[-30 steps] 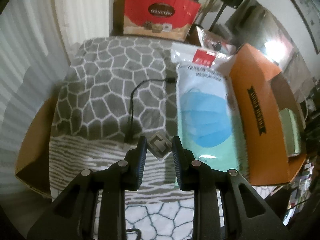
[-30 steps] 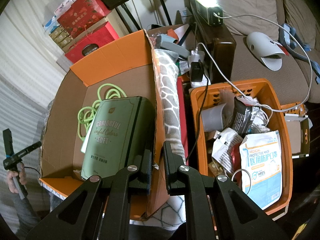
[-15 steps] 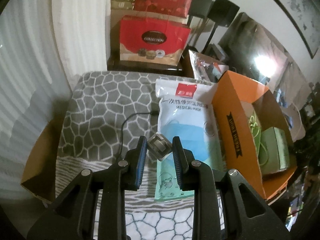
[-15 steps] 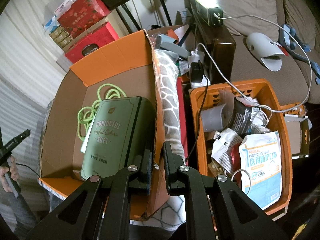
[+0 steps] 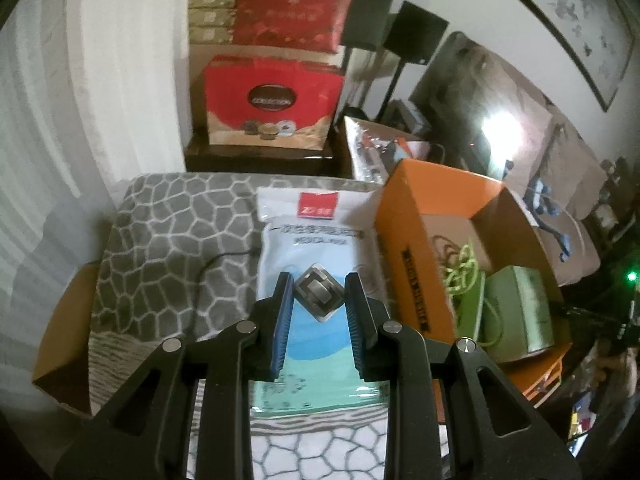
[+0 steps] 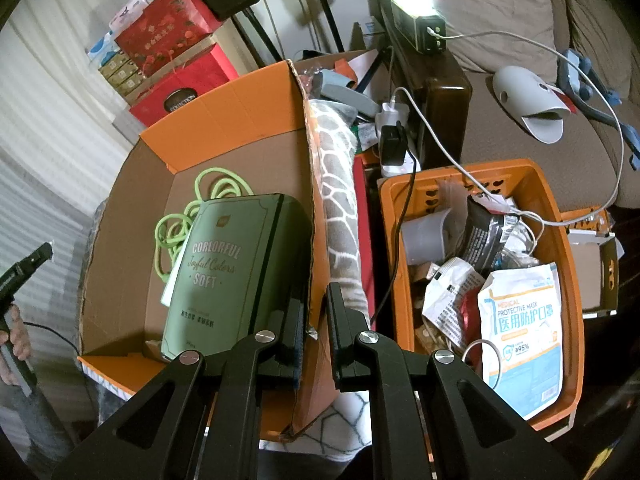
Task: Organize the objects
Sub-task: 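Lift the clip with the left gripper and carry it over the box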
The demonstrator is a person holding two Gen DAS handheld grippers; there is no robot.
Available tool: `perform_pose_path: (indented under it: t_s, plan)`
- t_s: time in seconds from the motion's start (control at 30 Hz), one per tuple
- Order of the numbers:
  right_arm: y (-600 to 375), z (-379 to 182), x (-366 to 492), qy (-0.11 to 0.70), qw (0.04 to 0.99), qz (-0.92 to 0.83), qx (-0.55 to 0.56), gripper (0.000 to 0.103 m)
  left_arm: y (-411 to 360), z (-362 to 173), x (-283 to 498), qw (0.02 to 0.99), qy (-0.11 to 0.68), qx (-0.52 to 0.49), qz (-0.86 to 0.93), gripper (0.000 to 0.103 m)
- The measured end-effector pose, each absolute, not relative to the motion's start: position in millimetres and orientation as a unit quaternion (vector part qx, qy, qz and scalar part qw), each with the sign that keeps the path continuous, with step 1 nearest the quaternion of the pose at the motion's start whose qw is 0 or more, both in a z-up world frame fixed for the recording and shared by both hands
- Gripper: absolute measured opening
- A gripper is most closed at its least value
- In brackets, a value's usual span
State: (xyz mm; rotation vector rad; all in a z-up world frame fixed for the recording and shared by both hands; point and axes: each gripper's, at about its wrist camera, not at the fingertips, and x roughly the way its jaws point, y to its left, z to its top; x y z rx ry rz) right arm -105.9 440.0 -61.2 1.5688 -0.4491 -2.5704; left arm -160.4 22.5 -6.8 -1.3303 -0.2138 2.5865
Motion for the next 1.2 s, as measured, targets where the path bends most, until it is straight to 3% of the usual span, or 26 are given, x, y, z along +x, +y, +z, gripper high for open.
perform_pose_path:
  t_s: [1.2]
  plan:
    - [451, -60, -112, -0.154, 0.087, -0.835, 0.522, 0.009, 153, -9, -152, 0.216, -0.01, -0.469, 0.856, 0.024]
